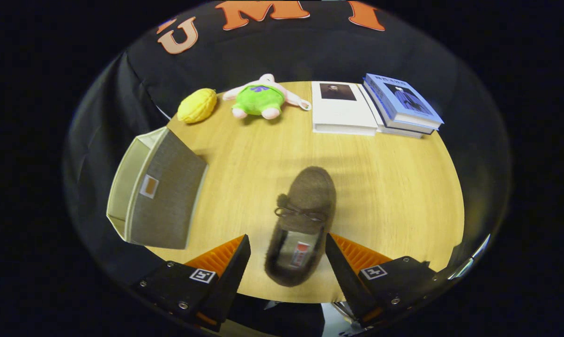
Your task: Open the storage box then place both shoes into the box .Put the left shoe in first, then the right shoe, with the right side of both shoes facing outward in a uniform manner.
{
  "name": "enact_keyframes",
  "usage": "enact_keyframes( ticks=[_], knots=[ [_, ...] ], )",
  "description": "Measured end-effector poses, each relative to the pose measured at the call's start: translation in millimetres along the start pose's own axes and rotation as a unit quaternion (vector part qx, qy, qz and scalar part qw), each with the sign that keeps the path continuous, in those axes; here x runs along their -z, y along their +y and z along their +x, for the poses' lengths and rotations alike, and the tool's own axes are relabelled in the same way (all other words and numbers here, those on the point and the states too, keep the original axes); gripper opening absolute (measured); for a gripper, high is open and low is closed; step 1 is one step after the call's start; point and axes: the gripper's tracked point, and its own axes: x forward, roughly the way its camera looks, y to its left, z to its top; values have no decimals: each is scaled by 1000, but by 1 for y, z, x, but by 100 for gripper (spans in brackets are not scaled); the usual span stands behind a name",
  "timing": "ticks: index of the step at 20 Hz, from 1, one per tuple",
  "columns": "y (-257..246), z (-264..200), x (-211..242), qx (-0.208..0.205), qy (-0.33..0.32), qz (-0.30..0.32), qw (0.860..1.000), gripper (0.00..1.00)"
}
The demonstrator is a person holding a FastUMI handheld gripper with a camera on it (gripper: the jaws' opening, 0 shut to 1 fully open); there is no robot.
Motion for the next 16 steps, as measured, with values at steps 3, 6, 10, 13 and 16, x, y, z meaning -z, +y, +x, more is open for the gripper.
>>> enact_keyframes(
  ticks=[3, 6, 10, 13, 16],
  knots=[
    [-19, 23, 17, 16, 19, -5, 1000, 90],
    [-27, 44, 17, 21, 14, 4, 1000, 82],
    [-36, 70, 8, 37, -11, 8, 999, 60],
    [-29, 86, 5, 22, -10, 35, 999, 41],
    [-34, 88, 1, 26, -14, 55, 998, 26]
  ],
)
